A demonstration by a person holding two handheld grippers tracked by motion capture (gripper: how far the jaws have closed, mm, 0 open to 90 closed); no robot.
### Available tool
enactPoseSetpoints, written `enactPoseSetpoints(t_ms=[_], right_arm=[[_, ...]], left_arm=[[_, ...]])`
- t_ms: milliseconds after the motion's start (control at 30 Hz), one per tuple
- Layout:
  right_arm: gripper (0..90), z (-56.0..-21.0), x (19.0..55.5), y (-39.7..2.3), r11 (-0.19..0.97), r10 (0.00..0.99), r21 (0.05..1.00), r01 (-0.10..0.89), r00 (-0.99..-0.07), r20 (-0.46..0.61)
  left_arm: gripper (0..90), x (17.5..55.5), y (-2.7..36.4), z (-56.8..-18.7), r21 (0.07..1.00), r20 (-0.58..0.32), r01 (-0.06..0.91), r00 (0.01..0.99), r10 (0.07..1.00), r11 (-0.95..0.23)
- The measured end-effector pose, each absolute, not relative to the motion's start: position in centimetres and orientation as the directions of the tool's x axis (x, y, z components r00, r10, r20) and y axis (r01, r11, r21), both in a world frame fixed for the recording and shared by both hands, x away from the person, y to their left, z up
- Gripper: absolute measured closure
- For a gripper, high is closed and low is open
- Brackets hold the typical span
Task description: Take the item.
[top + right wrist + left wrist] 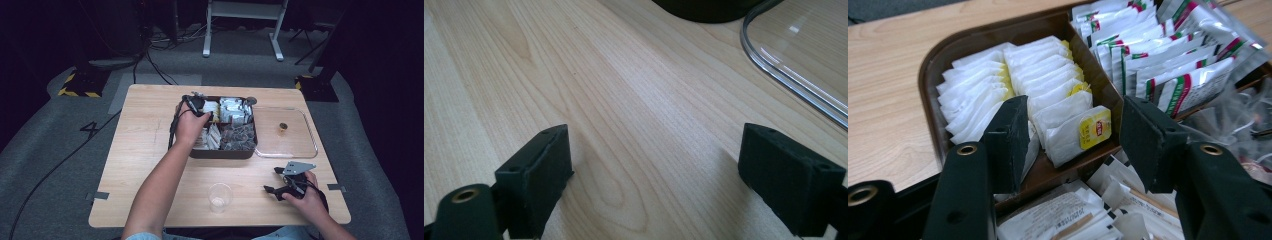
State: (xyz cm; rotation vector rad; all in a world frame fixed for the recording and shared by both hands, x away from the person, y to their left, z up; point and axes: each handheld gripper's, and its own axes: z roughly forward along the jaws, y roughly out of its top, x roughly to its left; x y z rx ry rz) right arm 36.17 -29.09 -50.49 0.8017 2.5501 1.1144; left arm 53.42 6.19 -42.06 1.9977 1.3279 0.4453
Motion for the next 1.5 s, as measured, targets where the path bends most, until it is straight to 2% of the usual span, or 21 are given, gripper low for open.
enactPoseSetpoints(t_ms=[267, 367, 467, 633, 800, 1033, 1167, 1333, 1433, 1500], right_arm=[[13.8, -50.5, 36.2, -29.0, 0.559, 0.571, 0.734, 0.387, -0.821, -0.002], [13.8, -50.5, 36.3, -29.0, 0.559, 0.57, 0.733, 0.386, -0.822, -0.002], [13.9, -50.5, 36.3, -29.0, 0.56, 0.57, 0.733, 0.386, -0.822, -0.002], [13.9, -50.5, 36.3, -29.0, 0.56, 0.57, 0.733, 0.386, -0.822, -0.002], [13.9, -50.5, 36.3, -29.0, 0.56, 0.57, 0.733, 0.386, -0.822, -0.002], [13.9, -50.5, 36.3, -29.0, 0.56, 0.569, 0.734, 0.385, -0.822, -0.003], [13.9, -50.5, 36.3, -29.0, 0.56, 0.569, 0.734, 0.384, -0.822, -0.004], [13.8, -50.5, 36.3, -29.0, 0.56, 0.569, 0.734, 0.384, -0.822, -0.004], [13.8, -50.5, 36.3, -29.0, 0.56, 0.569, 0.734, 0.384, -0.822, -0.004], [13.8, -50.5, 36.3, -29.0, 0.56, 0.569, 0.734, 0.384, -0.822, -0.004]], left_arm=[[51.3, 54.9, 5.0, -43.4, 0.673, -0.069, 0.687, 0.428, 0.901, -0.275], [52.9, 55.4, 5.2, -43.9, 0.661, -0.088, 0.702, 0.423, 0.902, -0.265], [57.7, 56.0, 5.2, -44.6, 0.627, -0.146, 0.745, 0.402, 0.904, -0.229], [59.2, 56.5, 5.0, -45.0, 0.621, -0.164, 0.754, 0.392, 0.905, -0.214], [56.8, 56.6, 4.8, -45.0, 0.629, -0.137, 0.743, 0.398, 0.907, -0.231], [58.2, 57.1, 4.5, -44.9, 0.616, -0.106, 0.737, 0.429, 0.897, -0.279], [68.9, 57.1, 4.3, -45.1, 0.593, -0.099, 0.745, 0.444, 0.891, -0.306], [75.2, 57.0, 4.0, -45.5, 0.58, -0.101, 0.746, 0.465, 0.879, -0.328], [85.7, 56.9, 4.0, -45.5, 0.571, -0.087, 0.743, 0.477, 0.875, -0.349], [88.2, 56.8, 4.0, -45.3, 0.568, -0.071, 0.733, 0.497, 0.865, -0.375]])
